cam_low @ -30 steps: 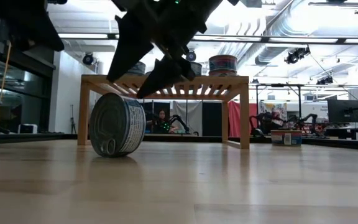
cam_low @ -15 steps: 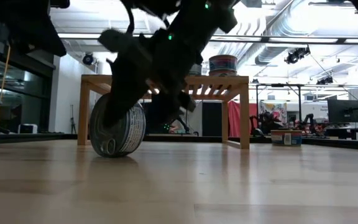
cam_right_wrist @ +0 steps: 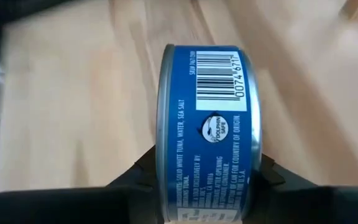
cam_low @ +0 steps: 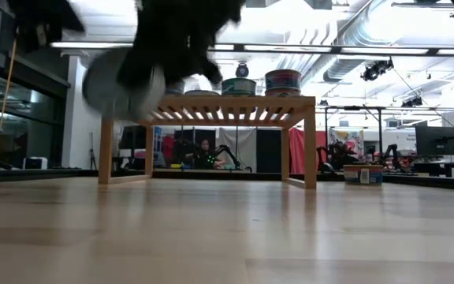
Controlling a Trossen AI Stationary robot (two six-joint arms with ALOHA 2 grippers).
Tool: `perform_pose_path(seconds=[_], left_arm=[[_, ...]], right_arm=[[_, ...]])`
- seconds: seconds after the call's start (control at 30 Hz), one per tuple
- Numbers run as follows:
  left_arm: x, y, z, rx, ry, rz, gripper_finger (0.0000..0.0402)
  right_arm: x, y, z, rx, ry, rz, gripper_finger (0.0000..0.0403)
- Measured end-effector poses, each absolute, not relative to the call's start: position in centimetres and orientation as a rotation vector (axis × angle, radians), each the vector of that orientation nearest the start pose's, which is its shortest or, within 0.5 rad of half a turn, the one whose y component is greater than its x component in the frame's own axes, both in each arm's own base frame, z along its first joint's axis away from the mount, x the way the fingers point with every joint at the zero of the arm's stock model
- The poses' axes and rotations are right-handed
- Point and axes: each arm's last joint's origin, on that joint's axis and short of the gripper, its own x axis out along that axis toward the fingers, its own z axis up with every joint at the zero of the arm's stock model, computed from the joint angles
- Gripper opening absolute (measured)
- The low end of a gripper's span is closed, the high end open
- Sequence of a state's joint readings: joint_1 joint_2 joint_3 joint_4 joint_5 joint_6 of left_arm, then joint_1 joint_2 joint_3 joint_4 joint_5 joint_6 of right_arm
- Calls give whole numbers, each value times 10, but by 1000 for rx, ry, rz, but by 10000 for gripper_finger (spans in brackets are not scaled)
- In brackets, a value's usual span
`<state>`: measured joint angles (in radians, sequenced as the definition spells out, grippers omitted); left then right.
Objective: Stack canned seafood by type on shelf
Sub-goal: Stack the blue tuna can on top of the other blue tuna can on the shelf
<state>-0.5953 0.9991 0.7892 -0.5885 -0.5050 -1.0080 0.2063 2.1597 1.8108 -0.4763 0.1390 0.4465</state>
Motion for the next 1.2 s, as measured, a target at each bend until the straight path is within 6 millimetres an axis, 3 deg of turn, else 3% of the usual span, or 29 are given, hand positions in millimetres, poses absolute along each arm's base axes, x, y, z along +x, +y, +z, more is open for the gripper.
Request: perform_pose_path(seconds=[0.23,0.37,0.47,0.63,0.77,1.2], left_arm=[[148,-82,338,-525,369,184,0],[138,-74,361,-453,260,218,0],[136,-72,365,-419,237,241,0],[140,-74,362,-409,245,266,0],[148,-80,357,-388,272,276,0],[161,-89,347,-393,310,299,0]], right_arm=[[474,50,311,285,605,-138,111],[473,1,357,371,432,-220,111],[472,-42,371,484,362,-310,111],[462,-112,379,783,248,-382,111],[463,-145,363,943,228,-383,111],[479,-160,332,1082,185,-477,113]])
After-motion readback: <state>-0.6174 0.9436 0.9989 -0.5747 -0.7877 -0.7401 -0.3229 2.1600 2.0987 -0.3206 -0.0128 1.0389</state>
